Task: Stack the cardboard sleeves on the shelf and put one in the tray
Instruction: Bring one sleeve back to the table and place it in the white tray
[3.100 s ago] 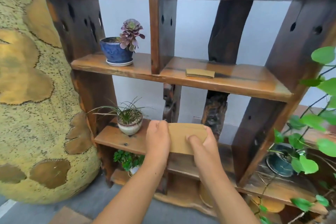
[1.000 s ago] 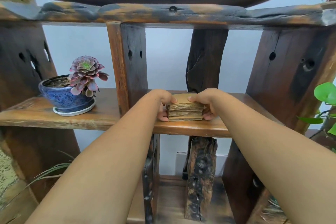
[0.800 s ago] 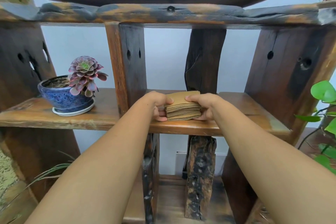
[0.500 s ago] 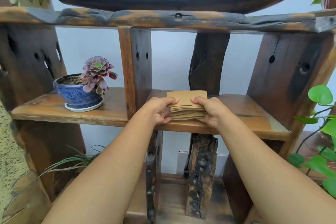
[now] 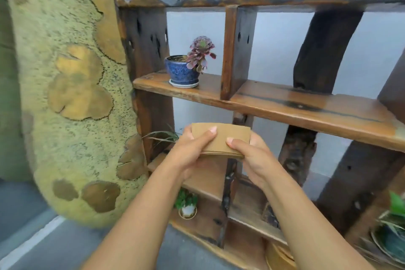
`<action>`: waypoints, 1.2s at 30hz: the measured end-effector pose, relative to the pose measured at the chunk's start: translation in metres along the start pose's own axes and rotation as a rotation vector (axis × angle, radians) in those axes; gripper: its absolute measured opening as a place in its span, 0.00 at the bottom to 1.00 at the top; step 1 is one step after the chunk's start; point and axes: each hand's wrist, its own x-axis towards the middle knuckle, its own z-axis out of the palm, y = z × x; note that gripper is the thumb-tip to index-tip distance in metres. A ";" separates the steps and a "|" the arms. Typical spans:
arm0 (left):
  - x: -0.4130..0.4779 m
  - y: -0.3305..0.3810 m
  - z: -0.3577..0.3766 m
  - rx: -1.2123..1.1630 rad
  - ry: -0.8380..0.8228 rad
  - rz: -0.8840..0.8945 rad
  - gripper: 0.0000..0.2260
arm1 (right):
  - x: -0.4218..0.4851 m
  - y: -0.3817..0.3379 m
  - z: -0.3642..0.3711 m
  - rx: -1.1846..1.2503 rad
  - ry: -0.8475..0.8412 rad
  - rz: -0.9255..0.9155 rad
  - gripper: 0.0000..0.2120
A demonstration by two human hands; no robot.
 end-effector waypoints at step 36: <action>-0.914 -0.224 -0.040 -0.297 2.443 0.242 0.18 | -0.804 0.195 0.363 -0.247 -2.360 0.274 0.30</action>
